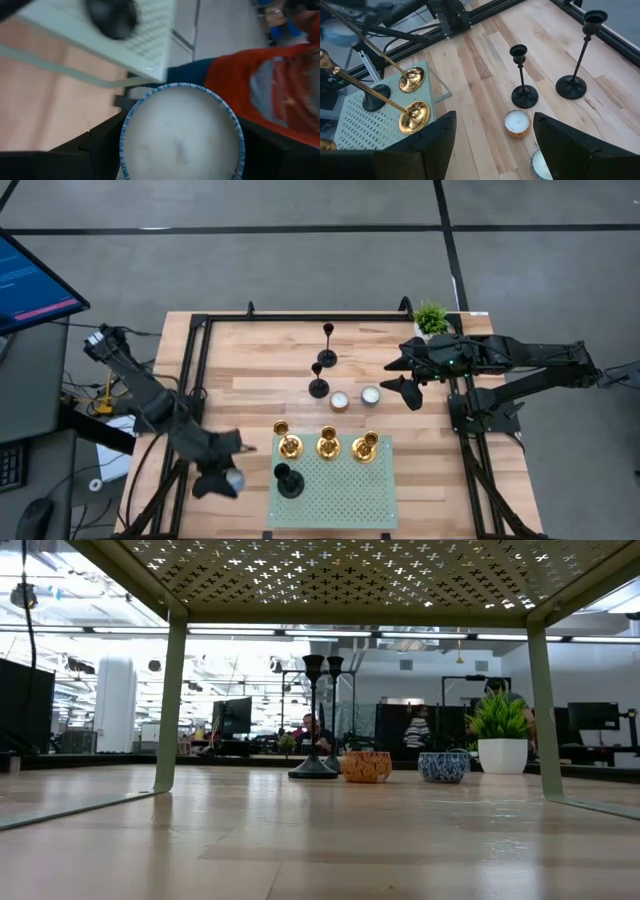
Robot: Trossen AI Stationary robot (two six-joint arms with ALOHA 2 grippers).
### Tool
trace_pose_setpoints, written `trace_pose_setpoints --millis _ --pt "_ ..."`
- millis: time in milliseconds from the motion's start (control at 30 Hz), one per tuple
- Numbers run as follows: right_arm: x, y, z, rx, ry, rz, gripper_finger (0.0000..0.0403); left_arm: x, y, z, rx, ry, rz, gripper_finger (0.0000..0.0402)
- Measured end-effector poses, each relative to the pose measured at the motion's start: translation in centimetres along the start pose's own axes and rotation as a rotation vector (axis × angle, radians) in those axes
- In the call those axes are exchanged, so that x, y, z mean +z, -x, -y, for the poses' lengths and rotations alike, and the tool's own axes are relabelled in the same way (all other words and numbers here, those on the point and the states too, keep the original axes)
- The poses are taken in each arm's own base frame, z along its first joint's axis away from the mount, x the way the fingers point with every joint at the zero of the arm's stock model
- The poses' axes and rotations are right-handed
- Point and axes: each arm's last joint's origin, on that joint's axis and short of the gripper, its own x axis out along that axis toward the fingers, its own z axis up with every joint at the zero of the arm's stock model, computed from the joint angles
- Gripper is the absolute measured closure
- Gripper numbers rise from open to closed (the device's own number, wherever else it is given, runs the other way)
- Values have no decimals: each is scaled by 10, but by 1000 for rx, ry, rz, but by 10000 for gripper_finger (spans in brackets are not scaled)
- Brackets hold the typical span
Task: Pick & Place candle stick holders
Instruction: Put the left blue scented candle on the shelf
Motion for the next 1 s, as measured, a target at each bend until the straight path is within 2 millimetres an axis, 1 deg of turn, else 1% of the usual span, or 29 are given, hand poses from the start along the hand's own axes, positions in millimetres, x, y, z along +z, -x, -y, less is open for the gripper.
trace_pose_setpoints --millis 200,467,567,633,800,867,1000 --pt "0 0 0 0 1 -1 147 -10 -26 32 -93 32 19 102" --pt "0 0 0 1 1 -1 147 -38 -49 64 -121 92 53 102" --pt "0 0 0 1 1 -1 147 -44 -58 69 -103 85 85 102" --pt "0 0 0 1 1 -1 147 -44 -64 71 -96 59 129 102" --pt "0 0 0 1 -4 -1 147 -41 -75 76 -35 -81 269 102" --pt "0 0 0 1 -5 -1 147 -41 -81 74 17 -133 327 102" --pt "0 0 0 2 -5 -2 147 -43 -94 70 97 -162 412 102"
